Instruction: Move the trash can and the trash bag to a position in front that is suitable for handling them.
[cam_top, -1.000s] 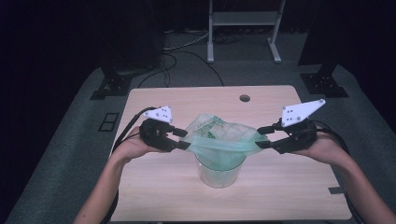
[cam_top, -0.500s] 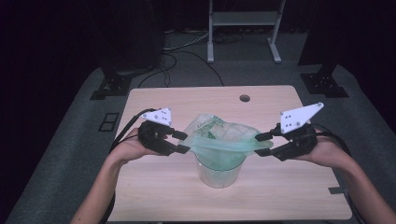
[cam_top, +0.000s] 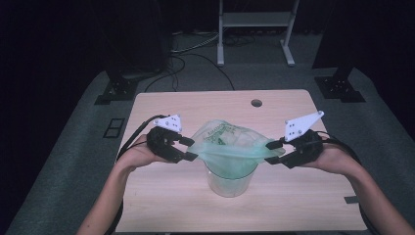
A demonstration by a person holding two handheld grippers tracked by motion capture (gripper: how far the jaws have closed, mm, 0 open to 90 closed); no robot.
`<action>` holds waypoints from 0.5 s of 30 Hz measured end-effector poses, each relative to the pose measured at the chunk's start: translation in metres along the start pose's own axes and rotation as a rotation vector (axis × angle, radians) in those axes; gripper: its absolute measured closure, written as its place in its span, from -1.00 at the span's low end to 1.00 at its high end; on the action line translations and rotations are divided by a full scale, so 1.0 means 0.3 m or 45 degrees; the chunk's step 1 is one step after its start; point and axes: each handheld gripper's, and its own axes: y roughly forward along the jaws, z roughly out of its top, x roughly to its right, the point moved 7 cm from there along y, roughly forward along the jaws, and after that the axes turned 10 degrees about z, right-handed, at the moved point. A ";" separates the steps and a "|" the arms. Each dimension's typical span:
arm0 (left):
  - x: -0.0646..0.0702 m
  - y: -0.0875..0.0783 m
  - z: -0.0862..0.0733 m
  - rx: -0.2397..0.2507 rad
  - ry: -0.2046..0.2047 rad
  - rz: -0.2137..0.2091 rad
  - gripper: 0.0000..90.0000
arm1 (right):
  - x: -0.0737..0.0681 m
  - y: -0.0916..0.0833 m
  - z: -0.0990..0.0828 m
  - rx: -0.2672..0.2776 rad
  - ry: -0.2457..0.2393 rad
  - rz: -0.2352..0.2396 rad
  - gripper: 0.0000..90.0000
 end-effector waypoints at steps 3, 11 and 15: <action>-0.001 0.009 0.003 -0.007 0.008 -0.001 -0.03 | 0.016 -0.002 -0.005 -0.018 0.007 -0.016 0.17; -0.018 0.038 -0.005 -0.057 0.019 -0.002 -0.08 | 0.031 0.040 -0.038 -0.081 0.026 -0.001 0.24; -0.010 0.046 -0.007 -0.059 0.069 -0.047 0.22 | 0.027 0.048 -0.041 -0.097 0.010 0.003 0.50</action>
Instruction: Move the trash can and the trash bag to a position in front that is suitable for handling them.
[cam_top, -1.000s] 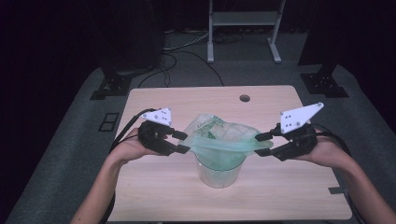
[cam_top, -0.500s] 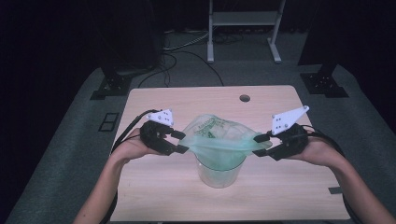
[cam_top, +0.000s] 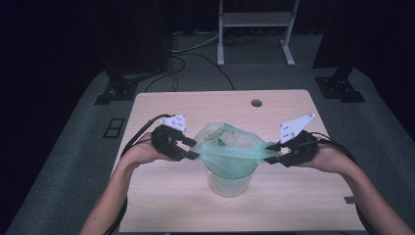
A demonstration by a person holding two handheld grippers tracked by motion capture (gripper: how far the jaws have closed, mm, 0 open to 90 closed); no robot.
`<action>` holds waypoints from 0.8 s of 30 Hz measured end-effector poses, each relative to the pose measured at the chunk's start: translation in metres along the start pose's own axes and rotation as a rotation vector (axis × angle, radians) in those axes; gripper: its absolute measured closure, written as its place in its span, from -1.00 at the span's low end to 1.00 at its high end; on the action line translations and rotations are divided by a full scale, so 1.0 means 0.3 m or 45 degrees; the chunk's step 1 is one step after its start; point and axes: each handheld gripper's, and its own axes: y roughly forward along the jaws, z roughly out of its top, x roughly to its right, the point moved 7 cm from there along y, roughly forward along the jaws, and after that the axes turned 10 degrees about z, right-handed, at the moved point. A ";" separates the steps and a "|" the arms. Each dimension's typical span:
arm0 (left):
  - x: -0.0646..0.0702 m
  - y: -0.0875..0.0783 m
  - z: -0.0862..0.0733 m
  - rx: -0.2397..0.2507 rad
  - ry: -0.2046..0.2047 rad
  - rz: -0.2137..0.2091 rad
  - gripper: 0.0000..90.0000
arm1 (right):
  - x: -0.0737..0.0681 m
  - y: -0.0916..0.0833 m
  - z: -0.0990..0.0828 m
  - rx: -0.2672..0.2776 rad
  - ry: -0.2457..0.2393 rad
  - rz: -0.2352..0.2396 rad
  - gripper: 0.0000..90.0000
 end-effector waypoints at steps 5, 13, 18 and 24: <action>0.017 0.022 -0.001 -0.005 0.029 -0.015 0.67 | -0.015 -0.001 0.008 0.006 -0.026 0.007 0.80; 0.044 -0.029 0.013 0.061 0.039 -0.017 0.98 | -0.063 -0.029 0.033 0.057 -0.078 0.041 0.90; 0.049 -0.058 0.002 0.044 0.024 -0.011 0.95 | -0.108 -0.039 0.058 0.091 -0.125 0.081 0.89; 0.062 -0.066 -0.001 0.047 0.043 -0.044 0.98 | -0.154 -0.036 0.075 0.102 -0.171 0.134 0.90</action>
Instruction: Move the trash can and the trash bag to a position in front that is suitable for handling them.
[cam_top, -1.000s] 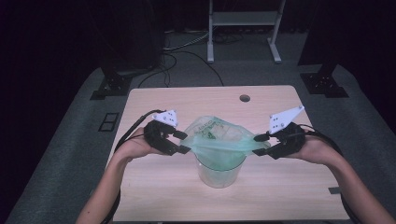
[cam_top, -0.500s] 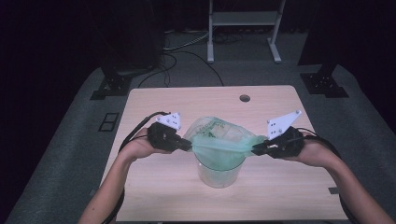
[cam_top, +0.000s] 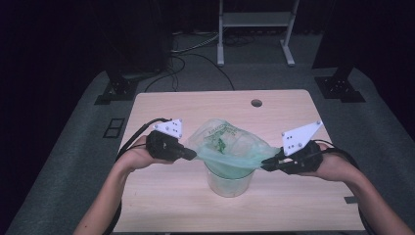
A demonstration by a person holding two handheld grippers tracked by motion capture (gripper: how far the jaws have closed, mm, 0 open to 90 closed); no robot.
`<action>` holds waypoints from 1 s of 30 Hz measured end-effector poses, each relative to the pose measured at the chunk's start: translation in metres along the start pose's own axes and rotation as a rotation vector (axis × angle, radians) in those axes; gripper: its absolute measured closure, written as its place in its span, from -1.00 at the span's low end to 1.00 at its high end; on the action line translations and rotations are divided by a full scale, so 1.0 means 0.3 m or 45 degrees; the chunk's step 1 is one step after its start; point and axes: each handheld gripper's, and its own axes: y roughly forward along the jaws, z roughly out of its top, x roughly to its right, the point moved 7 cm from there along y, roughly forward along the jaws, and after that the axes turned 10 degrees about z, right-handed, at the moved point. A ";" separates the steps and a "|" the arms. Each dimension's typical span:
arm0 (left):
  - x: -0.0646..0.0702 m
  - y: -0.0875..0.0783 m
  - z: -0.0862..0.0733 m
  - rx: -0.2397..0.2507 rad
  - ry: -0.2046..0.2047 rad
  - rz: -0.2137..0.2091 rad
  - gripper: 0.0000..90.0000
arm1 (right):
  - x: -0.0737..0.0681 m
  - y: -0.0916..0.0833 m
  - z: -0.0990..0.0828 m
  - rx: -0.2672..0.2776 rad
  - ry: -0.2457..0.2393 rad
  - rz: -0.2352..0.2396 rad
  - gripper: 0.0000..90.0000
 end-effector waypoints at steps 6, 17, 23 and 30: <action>0.017 -0.012 -0.008 -0.028 0.009 -0.077 0.99 | -0.026 0.004 0.010 0.001 -0.025 0.041 0.89; -0.052 -0.018 0.025 -0.038 -0.031 0.015 0.47 | -0.042 0.015 -0.003 -0.022 -0.030 0.098 0.90; -0.079 0.024 0.020 -0.111 -0.041 0.004 0.21 | -0.048 0.014 -0.013 -0.034 -0.023 0.114 0.89; -0.062 0.066 0.007 -0.170 -0.030 -0.101 0.16 | -0.047 0.008 -0.019 -0.026 -0.023 0.108 0.89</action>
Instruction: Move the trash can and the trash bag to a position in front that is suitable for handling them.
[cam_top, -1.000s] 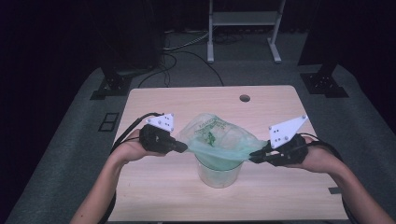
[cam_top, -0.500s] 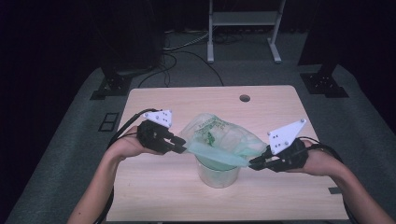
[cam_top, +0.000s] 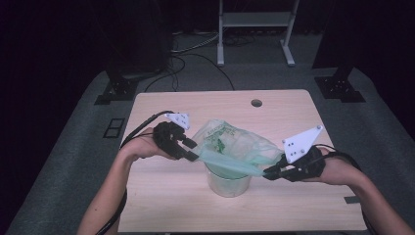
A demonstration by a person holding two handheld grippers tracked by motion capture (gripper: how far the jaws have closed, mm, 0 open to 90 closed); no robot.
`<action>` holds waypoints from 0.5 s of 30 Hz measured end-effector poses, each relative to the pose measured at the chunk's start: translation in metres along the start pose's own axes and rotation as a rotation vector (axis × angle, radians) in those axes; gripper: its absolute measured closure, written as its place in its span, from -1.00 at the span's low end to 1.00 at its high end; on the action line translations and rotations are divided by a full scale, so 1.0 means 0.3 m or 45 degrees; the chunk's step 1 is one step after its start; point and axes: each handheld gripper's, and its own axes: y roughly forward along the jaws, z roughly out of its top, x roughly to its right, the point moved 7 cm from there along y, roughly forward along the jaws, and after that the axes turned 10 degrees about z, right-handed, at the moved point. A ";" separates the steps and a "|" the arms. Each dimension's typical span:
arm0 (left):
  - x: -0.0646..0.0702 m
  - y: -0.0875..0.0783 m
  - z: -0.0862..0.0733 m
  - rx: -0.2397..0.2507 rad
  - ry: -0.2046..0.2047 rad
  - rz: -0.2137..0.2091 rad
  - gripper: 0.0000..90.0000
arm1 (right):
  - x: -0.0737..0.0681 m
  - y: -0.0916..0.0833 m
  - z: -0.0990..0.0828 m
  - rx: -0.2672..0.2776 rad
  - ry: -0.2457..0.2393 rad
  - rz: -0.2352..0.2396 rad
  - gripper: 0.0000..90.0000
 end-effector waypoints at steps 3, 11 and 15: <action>0.022 0.011 -0.004 0.001 0.037 -0.040 0.61 | -0.001 0.002 -0.002 0.003 0.006 0.001 0.89; 0.094 -0.032 -0.014 0.130 0.134 -0.078 0.99 | -0.010 0.007 -0.013 0.020 0.005 0.014 0.89; 0.144 -0.043 -0.031 0.152 0.168 -0.108 0.99 | -0.023 0.015 -0.019 0.018 0.007 0.032 0.90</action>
